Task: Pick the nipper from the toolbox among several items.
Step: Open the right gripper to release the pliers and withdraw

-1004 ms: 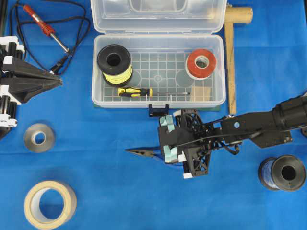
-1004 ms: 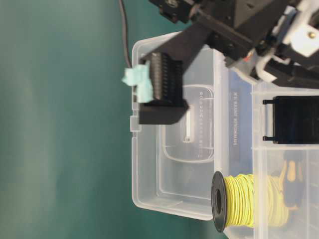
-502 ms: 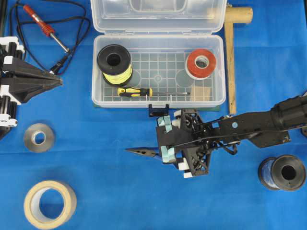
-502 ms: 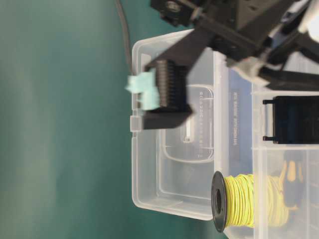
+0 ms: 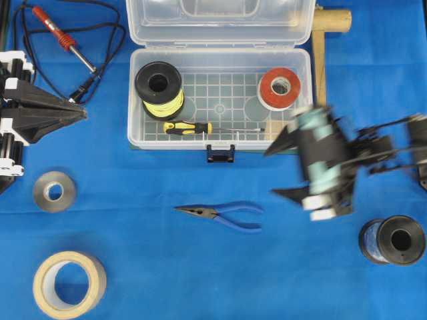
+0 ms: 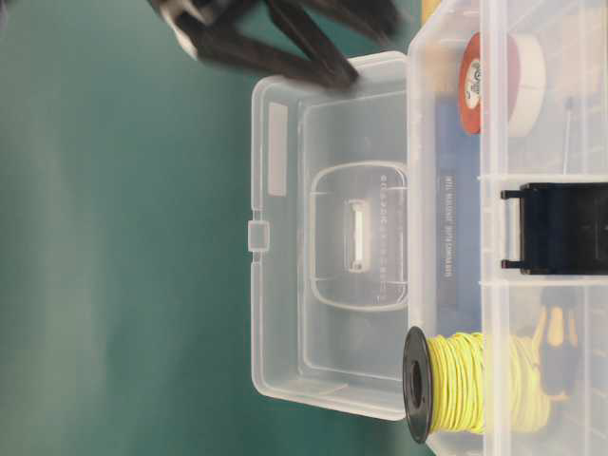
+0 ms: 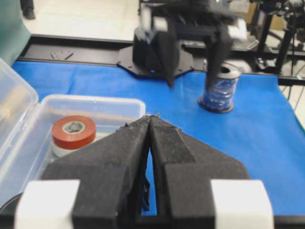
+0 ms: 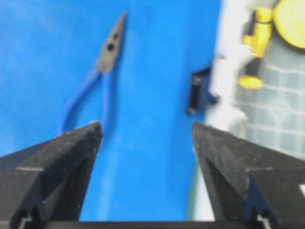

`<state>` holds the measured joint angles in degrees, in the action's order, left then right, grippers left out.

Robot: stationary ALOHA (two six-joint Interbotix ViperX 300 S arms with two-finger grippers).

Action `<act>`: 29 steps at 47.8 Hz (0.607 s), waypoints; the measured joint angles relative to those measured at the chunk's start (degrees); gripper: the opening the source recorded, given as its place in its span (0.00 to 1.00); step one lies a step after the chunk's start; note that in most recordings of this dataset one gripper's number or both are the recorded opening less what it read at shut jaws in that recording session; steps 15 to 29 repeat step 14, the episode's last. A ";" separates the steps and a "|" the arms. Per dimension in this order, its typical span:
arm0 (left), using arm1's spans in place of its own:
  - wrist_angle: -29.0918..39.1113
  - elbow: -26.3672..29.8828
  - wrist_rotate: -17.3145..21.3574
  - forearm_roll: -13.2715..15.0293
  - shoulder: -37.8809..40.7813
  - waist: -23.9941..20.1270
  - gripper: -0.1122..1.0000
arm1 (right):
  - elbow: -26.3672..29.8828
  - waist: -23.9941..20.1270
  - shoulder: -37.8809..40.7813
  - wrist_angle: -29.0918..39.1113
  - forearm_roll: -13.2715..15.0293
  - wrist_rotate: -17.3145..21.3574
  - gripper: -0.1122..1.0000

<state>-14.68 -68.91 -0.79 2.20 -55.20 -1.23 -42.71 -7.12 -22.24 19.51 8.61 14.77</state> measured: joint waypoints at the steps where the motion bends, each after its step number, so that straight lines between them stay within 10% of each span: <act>1: 0.00 0.00 0.00 0.00 -0.09 0.09 0.10 | -1.05 0.35 -1.49 -0.35 0.09 0.00 0.79; 14: 0.00 -0.44 0.00 0.00 -0.09 0.00 0.10 | -15.29 3.25 -22.94 -5.71 0.26 0.00 0.79; 29: 0.00 -0.44 0.00 0.00 -0.09 0.00 0.10 | -15.29 3.25 -22.94 -5.71 0.26 0.00 0.79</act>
